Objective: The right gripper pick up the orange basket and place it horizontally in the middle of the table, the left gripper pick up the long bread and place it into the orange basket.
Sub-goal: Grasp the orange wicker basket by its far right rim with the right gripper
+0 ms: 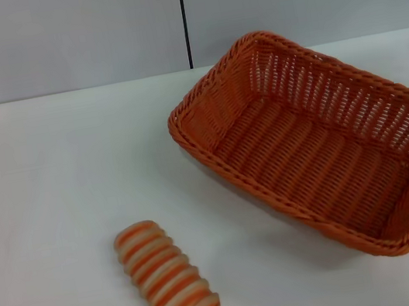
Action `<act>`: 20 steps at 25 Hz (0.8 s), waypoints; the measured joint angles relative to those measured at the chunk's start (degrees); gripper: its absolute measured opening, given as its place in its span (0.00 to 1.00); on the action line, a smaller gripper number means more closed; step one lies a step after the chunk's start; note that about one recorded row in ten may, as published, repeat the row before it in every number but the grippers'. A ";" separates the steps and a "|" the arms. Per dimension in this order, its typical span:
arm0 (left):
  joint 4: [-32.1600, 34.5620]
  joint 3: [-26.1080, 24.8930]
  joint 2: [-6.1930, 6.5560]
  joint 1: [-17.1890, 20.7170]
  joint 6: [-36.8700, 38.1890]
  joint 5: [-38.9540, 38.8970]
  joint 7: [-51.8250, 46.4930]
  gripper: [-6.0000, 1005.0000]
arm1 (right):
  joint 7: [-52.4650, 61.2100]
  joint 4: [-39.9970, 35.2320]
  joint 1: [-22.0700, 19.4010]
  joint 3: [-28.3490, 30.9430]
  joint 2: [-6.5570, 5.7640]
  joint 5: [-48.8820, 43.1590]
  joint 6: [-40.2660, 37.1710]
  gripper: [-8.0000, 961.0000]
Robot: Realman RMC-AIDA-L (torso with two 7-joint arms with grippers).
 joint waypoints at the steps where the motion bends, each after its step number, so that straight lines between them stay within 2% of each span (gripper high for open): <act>1: 0.00 0.00 0.00 0.04 0.00 0.00 0.00 0.81 | 0.96 0.84 1.31 -1.09 -0.68 -1.68 0.84 0.86; 3: 0.00 0.00 0.00 0.16 -0.03 -0.01 0.00 0.81 | 2.17 4.21 4.96 -2.47 -2.09 -6.29 3.10 0.86; 5: 0.00 0.00 0.00 0.30 -0.06 -0.01 0.00 0.81 | 2.44 8.50 8.67 -2.90 -2.97 -10.63 4.90 0.86; 6: 0.00 0.00 0.00 0.30 -0.06 -0.01 0.00 0.81 | 2.39 12.77 12.30 -3.37 -3.48 -14.40 5.87 0.86; 7: 0.00 0.00 0.00 0.41 -0.07 -0.01 0.00 0.81 | 2.39 12.77 12.30 -3.37 -3.48 -14.40 5.87 0.86; 9: 0.00 0.00 0.00 0.46 -0.08 -0.01 0.00 0.81 | 1.94 15.69 14.96 -4.34 -3.63 -17.50 5.98 0.86; 15: 0.51 0.00 0.00 0.50 -0.08 -0.11 0.01 0.81 | 1.40 20.06 19.54 -7.76 -3.18 -19.39 4.49 0.86; 20: 0.60 -0.03 0.00 0.45 -0.08 -0.26 0.01 0.81 | -0.07 22.33 21.45 -9.09 -1.10 -19.29 0.56 0.86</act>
